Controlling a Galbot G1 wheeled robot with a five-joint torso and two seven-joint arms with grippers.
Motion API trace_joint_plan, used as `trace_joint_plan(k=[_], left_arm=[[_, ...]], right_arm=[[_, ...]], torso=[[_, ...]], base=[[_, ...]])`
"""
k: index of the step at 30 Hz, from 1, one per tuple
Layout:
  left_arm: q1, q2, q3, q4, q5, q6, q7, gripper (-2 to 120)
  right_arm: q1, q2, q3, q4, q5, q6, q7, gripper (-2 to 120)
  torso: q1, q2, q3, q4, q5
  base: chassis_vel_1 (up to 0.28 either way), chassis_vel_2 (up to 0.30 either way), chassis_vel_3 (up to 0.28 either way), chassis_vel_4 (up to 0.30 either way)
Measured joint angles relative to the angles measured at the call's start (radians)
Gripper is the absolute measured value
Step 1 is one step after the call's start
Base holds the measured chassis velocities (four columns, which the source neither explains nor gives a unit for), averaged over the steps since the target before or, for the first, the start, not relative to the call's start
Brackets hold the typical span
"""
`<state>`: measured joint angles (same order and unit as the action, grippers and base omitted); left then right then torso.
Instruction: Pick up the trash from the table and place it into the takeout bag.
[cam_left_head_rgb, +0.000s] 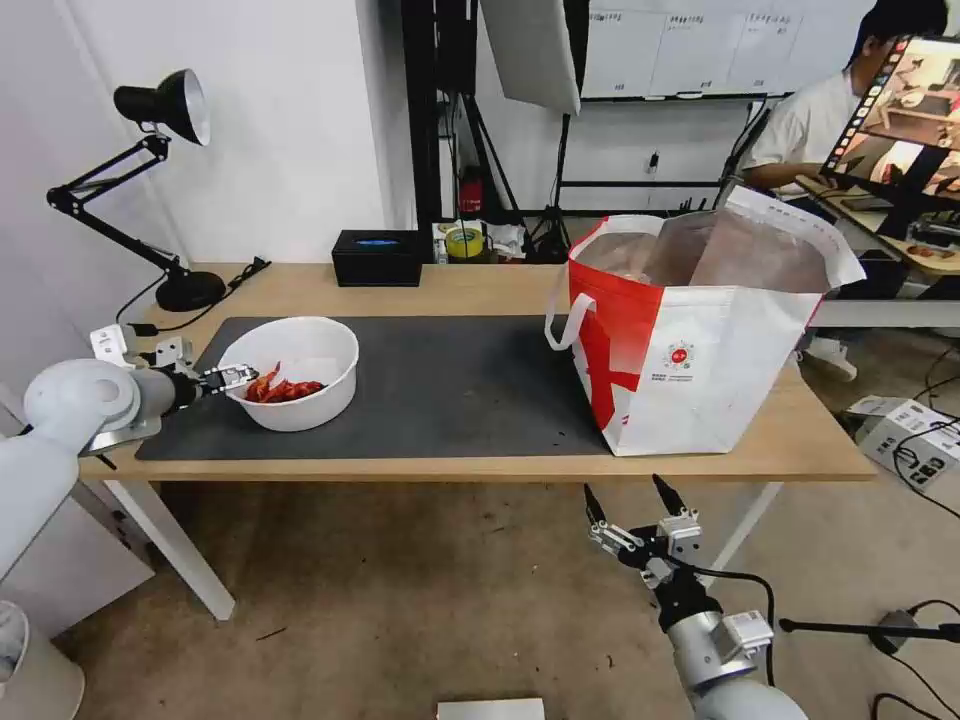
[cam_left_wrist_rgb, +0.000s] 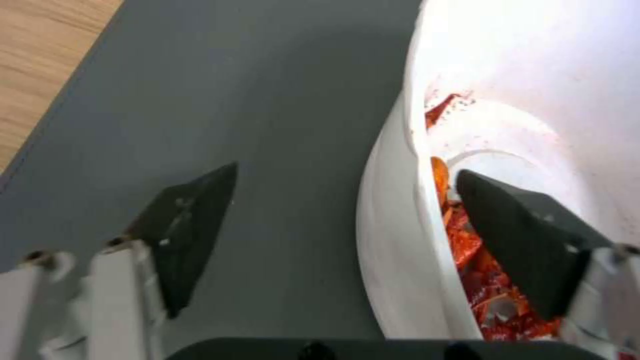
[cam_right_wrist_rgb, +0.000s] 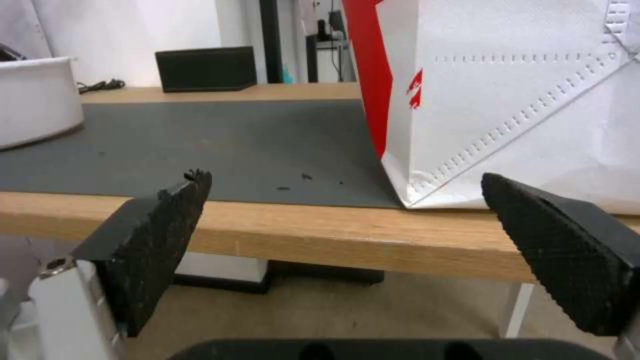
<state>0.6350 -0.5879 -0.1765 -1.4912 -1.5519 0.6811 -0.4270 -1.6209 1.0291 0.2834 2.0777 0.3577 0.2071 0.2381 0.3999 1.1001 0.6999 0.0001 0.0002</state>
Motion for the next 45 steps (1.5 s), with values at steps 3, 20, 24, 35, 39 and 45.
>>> trace_joint_plan(k=[3, 20, 24, 35, 39, 45], left_arm=[[0.000, 0.003, 0.001, -0.001, -0.001, 0.000, 0.000, 73], [0.016, 0.024, 0.004, -0.032, 0.041, -0.064, 0.050, 7], [0.017, 0.024, 0.001, -0.040, 0.041, -0.069, 0.056, 0], [-0.006, 0.042, -0.040, -0.157, -0.009, -0.092, 0.056, 0], [-0.031, 0.043, -0.037, -0.198, -0.014, -0.098, 0.055, 0], [-0.136, 0.016, 0.021, -0.293, -0.033, -0.120, 0.047, 0]], right_arm=[[0.000, 0.000, 0.000, 0.000, 0.000, 0.000, 0.000, 100], [0.000, 0.000, 0.000, 0.000, 0.000, 0.000, 0.000, 100], [0.000, 0.000, 0.000, 0.000, 0.000, 0.000, 0.000, 100], [0.000, 0.000, 0.000, 0.000, 0.000, 0.000, 0.000, 100], [0.000, 0.000, 0.000, 0.000, 0.000, 0.000, 0.000, 100], [0.000, 0.000, 0.000, 0.000, 0.000, 0.000, 0.000, 100]], torso=[[0.000, 0.000, 0.000, 0.0000, -0.0001], [0.000, 0.000, 0.000, -0.0002, -0.0002], [0.000, 0.000, 0.000, -0.0001, -0.0003], [0.000, 0.000, 0.000, -0.0001, 0.0000], [0.000, 0.000, 0.000, -0.0001, -0.0001], [0.000, 0.000, 0.000, 0.0000, 0.0000]], base=[[0.000, 0.000, 0.000, 0.000], [0.000, 0.000, 0.000, 0.000], [0.000, 0.000, 0.000, 0.000], [0.000, 0.000, 0.000, 0.000], [0.000, 0.000, 0.000, 0.000], [0.000, 0.000, 0.000, 0.000]])
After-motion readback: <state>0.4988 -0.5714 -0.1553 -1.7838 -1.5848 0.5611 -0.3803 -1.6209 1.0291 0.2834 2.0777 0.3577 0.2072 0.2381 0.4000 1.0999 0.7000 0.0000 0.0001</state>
